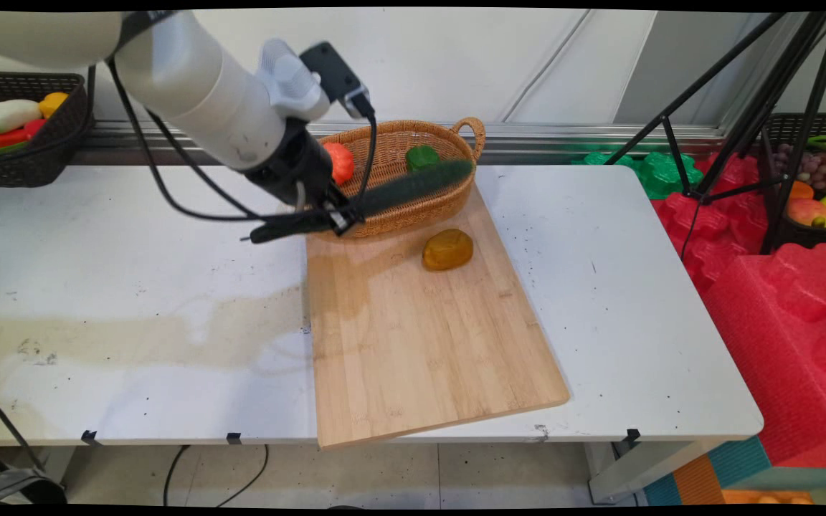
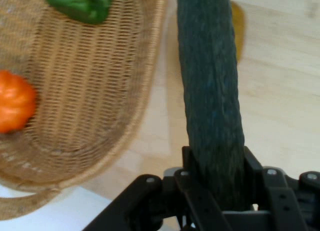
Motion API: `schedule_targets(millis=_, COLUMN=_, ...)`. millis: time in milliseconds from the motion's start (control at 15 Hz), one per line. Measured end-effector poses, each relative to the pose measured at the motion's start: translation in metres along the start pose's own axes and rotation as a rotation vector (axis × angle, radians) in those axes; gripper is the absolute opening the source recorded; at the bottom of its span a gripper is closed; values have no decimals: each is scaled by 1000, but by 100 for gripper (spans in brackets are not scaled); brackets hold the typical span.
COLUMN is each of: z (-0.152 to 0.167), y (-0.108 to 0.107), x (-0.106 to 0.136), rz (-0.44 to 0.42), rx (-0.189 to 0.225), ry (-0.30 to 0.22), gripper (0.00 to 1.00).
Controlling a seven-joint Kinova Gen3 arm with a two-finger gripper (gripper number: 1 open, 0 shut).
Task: Place the picked object on the cutting board
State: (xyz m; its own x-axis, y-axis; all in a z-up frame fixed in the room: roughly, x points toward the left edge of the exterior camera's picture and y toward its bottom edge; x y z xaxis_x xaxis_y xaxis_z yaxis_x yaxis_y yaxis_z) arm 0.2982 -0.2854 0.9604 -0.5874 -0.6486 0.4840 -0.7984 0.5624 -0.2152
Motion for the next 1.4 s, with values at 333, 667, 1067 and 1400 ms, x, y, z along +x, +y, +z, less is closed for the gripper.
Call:
schedule_targets(millis=333, z=16, y=29, x=-9, rz=67, rx=-41, ry=-16, gripper=0)
schedule_targets(millis=667, z=54, y=48, x=-9, rz=92, rx=-72, ry=-30, gripper=0)
schedule_targets(millis=1067, z=94, y=63, x=-5, rz=65, rx=-104, ry=-39, gripper=0)
schedule_targets(millis=1400, z=120, y=68, x=-9, rz=43, rx=-120, ry=-53, gripper=0)
